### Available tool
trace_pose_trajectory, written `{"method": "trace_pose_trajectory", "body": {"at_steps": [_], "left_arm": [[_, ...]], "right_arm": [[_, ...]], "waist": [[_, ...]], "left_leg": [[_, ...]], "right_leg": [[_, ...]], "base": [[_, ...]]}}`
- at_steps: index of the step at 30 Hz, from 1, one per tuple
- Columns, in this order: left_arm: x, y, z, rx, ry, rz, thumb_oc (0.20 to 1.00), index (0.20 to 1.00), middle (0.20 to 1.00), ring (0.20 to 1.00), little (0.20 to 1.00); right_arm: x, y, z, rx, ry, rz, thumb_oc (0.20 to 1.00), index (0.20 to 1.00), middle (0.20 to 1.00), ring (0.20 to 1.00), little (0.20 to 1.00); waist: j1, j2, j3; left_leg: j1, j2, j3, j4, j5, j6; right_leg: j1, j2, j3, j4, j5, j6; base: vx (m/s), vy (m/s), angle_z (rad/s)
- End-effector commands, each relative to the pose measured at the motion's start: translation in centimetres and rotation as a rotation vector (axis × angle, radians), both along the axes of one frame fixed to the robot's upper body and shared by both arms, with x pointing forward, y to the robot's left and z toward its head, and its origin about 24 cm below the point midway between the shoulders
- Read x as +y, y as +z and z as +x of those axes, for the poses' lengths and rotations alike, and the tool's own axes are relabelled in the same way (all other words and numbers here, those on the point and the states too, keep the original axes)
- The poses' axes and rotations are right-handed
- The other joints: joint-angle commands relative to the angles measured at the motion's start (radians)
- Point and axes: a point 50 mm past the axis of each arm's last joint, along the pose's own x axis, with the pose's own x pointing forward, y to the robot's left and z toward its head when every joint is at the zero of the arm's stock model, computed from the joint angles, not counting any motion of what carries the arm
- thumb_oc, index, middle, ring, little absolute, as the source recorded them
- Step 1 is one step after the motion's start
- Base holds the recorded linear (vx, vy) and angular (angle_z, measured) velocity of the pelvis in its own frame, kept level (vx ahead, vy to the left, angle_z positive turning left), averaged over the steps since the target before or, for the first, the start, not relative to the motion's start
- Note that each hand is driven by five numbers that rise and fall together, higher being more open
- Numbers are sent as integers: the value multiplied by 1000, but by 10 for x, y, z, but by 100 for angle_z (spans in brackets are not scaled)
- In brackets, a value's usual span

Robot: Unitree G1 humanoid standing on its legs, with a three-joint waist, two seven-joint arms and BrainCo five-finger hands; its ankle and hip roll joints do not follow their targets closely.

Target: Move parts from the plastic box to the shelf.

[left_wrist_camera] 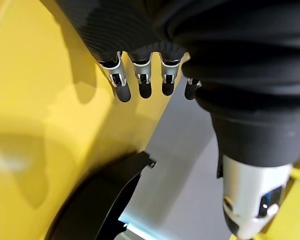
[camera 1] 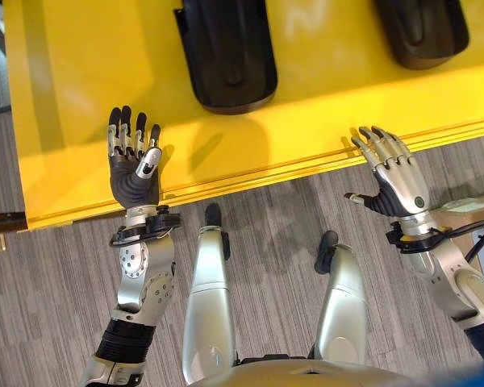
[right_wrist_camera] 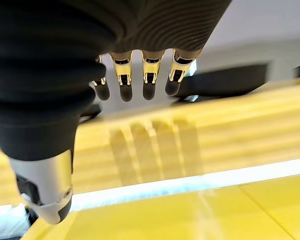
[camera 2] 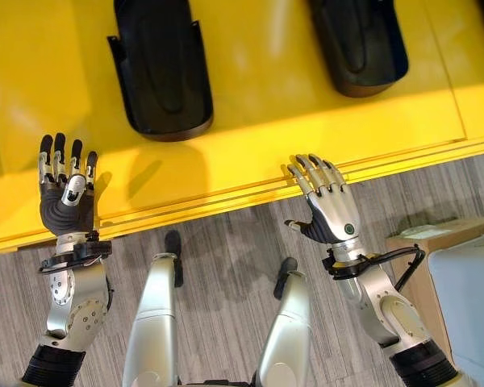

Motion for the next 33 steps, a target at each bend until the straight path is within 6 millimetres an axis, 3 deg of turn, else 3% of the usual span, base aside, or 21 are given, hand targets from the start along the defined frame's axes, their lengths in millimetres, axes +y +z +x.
{"method": "trace_pose_trajectory", "body": {"at_steps": [1, 6, 11, 15, 18, 21, 22, 23, 24, 25, 27, 28, 29, 30, 31, 33], "left_arm": [[-3, -27, -1, 142, -17, 27, 1000, 1000, 1000, 1000, 1000], [-1, -33, 0, 168, -23, 28, 1000, 1000, 1000, 1000, 1000], [8, -38, -3, 185, -8, 10, 1000, 1000, 1000, 1000, 1000], [21, -44, -15, 189, 22, -16, 1000, 1000, 1000, 1000, 1000], [29, -50, -26, 206, 39, -29, 1000, 1000, 1000, 1000, 1000], [30, -51, -31, 203, 44, -26, 1000, 1000, 1000, 1000, 1000], [26, -54, -29, 206, 27, -57, 1000, 1000, 1000, 1000, 1000], [26, -54, -29, 206, 27, -58, 1000, 1000, 1000, 1000, 1000], [20, -55, -23, 207, -7, -92, 1000, 1000, 1000, 1000, 1000], [20, -55, -23, 207, -7, -92, 1000, 1000, 1000, 1000, 1000], [14, -51, -25, 191, -45, -61, 1000, 1000, 1000, 1000, 1000], [13, -49, -27, 183, -59, -46, 1000, 1000, 1000, 1000, 1000], [13, -49, -27, 183, -59, -46, 1000, 1000, 1000, 1000, 1000], [13, -47, -32, 175, -72, -8, 1000, 1000, 1000, 1000, 1000], [13, -47, -34, 174, -73, 3, 1000, 1000, 1000, 1000, 1000], [11, -47, -35, 170, -78, 2, 1000, 1000, 1000, 1000, 1000]], "right_arm": [[-5, 36, -6, -132, 99, 279, 1000, 1000, 1000, 1000, 1000], [-6, 26, -11, -40, 173, 575, 1000, 1000, 1000, 1000, 1000], [4, 15, -9, 106, 332, 918, 1000, 1000, 1000, 1000, 1000], [8, 8, -13, 171, 388, 972, 1000, 1000, 1000, 1000, 1000], [3, 5, -18, 238, 419, 987, 1000, 1000, 1000, 1000, 1000], [0, 6, -20, 251, 423, 977, 1000, 1000, 1000, 1000, 1000], [-2, 6, -20, 242, 417, 984, 1000, 1000, 1000, 1000, 1000], [-2, 7, -20, 241, 417, 983, 1000, 1000, 1000, 1000, 1000], [-3, 4, -20, 242, 399, 1002, 1000, 1000, 1000, 1000, 1000], [-3, 4, -20, 242, 399, 1002, 1000, 1000, 1000, 1000, 1000], [0, -1, -22, 288, 399, 995, 1000, 1000, 1000, 1000, 1000], [0, -2, -22, 300, 400, 983, 1000, 1000, 1000, 1000, 1000], [0, -2, -22, 300, 400, 984, 1000, 1000, 1000, 1000, 1000], [0, -8, -22, 350, 411, 996, 1000, 1000, 1000, 1000, 1000], [1, -11, -21, 376, 421, 1013, 1000, 1000, 1000, 1000, 1000], [4, -16, -20, 409, 430, 1033, 1000, 1000, 1000, 1000, 1000]], "waist": [[-13, 23, 20], [-40, 38, 23], [-51, 51, 1], [-54, 80, -52], [-52, 123, -105], [-43, 154, -148], [-44, 160, -160], [-42, 165, -162], [-60, 157, -179], [-60, 158, -177], [-47, 135, -198], [-42, 120, -204], [-42, 119, -204], [-28, 94, -217], [-12, 85, -222], [13, 81, -229]], "left_leg": [[143, 47, 12, -103, 17, -21], [291, 80, 45, -209, 52, -27], [485, 142, 109, -402, 132, -32], [619, 187, 150, -571, 218, -43], [697, 237, 173, -671, 367, -77], [710, 282, 176, -691, 532, -113], [706, 292, 193, -681, 628, -123], [702, 298, 193, -681, 628, -124], [695, 287, 267, -659, 628, -109], [697, 287, 267, -659, 628, -109], [683, 137, 224, -638, 493, -52], [678, 54, 186, -636, 395, -20], [676, 53, 187, -632, 393, -17], [681, -63, 133, -631, 268, 28], [680, -135, 91, -633, 218, 49], [669, -234, 1, -643, 195, 69]], "right_leg": [[28, -12, 13, 1, 68, -17], [144, 26, 4, -100, 91, -11], [259, 92, 6, -238, 132, -5], [331, 140, 15, -319, 147, -4], [365, 186, 14, -309, 117, -24], [423, 237, -10, -351, 80, -72], [459, 250, -32, -396, 77, -90], [459, 257, -33, -404, 84, -91], [514, 263, -59, -480, 90, -113], [518, 263, -59, -484, 91, -113], [593, 281, -73, -618, 136, -115], [613, 283, -68, -664, 162, -107], [615, 282, -68, -670, 167, -106], [639, 289, -47, -713, 194, -99], [648, 296, -31, -731, 210, -94], [655, 325, 3, -752, 230, -93]], "base": [[77, -60, -13], [73, -54, -26], [113, -68, -38], [142, -100, -46], [132, -215, -31], [69, -287, -5], [39, -236, 14], [77, -323, 25], [56, -174, 28], [112, -367, 40], [115, -289, 44], [80, -123, 22], [130, -149, -27], [143, -112, -50], [183, -145, -64], [119, -89, -99]]}}
